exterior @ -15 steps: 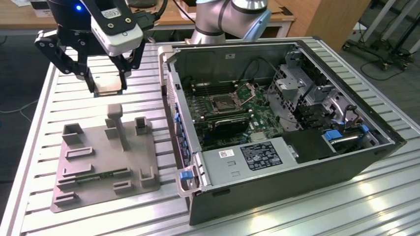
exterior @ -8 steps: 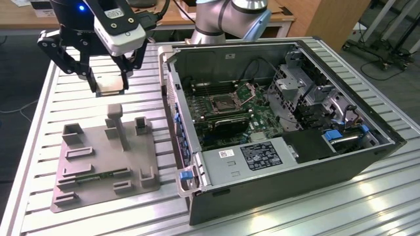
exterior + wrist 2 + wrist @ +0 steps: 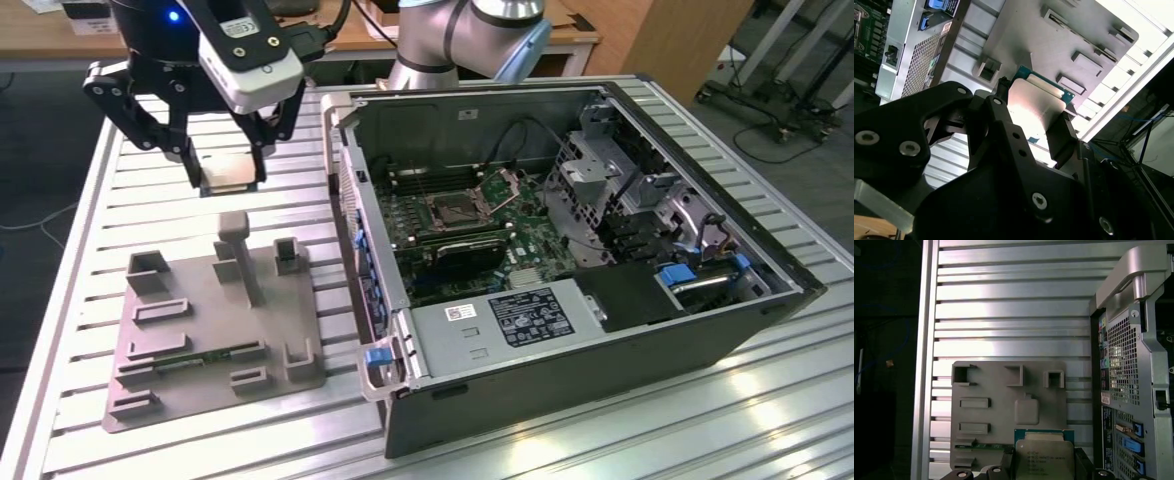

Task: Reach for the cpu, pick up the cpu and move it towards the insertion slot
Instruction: 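Pick up the cpu and move it towards the insertion slot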

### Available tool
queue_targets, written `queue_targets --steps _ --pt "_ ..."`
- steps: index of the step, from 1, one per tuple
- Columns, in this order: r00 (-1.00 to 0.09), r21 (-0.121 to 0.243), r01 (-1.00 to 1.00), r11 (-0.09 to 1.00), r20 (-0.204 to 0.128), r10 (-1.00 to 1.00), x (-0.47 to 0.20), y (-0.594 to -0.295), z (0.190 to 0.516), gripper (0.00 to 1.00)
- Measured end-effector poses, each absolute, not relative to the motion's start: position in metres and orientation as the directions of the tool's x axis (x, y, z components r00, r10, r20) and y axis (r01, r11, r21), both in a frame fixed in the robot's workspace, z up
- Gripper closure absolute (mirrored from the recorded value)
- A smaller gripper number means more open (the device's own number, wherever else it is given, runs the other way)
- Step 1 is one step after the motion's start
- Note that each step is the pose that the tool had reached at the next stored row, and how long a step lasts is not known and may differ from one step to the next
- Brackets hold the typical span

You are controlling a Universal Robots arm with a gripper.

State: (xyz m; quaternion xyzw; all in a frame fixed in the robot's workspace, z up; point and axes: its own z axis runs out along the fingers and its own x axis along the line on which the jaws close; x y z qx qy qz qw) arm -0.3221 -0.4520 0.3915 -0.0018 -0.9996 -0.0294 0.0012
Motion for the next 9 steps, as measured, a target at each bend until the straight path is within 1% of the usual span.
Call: queue_targets --steps 9 --pt "-1.000 0.059 0.004 0.998 0.003 0.004 -0.3181 -0.4520 0.3915 0.45"
